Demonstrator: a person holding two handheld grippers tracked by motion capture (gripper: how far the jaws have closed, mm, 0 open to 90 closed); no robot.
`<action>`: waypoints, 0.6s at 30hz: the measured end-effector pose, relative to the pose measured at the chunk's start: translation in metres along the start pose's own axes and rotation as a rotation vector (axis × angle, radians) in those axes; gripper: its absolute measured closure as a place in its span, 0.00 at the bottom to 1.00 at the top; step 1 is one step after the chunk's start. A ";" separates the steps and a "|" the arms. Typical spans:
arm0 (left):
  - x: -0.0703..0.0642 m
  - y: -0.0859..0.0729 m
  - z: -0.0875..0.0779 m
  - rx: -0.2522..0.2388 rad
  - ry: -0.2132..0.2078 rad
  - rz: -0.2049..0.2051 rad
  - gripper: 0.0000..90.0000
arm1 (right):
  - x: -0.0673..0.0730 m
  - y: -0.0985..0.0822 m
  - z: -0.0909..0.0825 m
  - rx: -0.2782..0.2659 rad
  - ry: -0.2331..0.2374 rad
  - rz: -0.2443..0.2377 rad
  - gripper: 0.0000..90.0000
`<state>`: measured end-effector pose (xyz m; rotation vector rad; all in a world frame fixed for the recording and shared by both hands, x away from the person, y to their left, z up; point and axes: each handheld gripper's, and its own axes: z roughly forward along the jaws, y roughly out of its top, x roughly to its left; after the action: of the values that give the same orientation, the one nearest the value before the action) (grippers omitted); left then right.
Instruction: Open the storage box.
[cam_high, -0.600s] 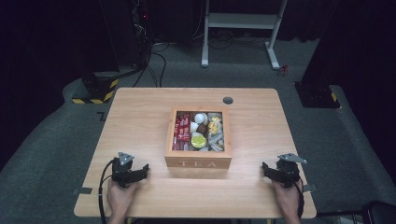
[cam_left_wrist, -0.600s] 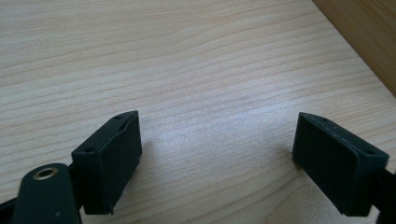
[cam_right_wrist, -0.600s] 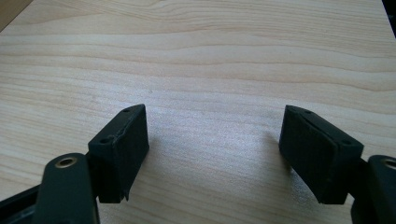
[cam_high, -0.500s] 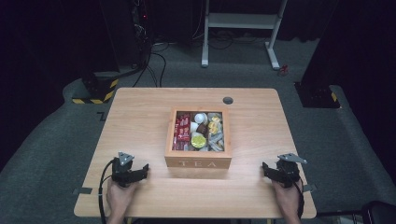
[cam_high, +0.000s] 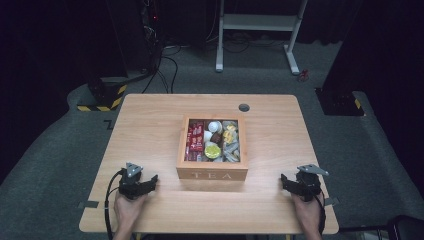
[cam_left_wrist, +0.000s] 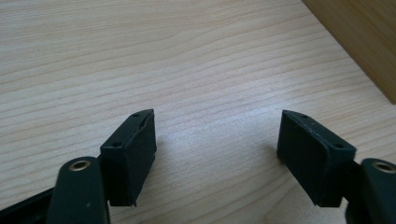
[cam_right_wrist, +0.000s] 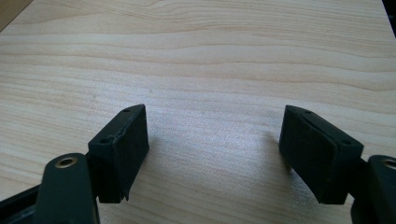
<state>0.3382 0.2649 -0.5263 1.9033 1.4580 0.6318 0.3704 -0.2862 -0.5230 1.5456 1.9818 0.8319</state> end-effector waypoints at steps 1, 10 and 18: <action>0.000 0.000 0.000 0.000 0.000 0.000 0.33 | 0.000 0.000 0.000 0.000 0.000 0.000 0.27; -0.006 0.002 -0.007 -0.012 -0.052 0.035 0.39 | 0.000 0.000 0.000 0.000 0.000 0.000 0.27; -0.016 0.005 -0.011 -0.017 -0.103 0.061 0.45 | 0.000 0.000 0.000 0.000 0.000 0.000 0.27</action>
<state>0.3291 0.2513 -0.5150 1.9440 1.3304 0.5637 0.3704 -0.2862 -0.5230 1.5459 1.9818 0.8317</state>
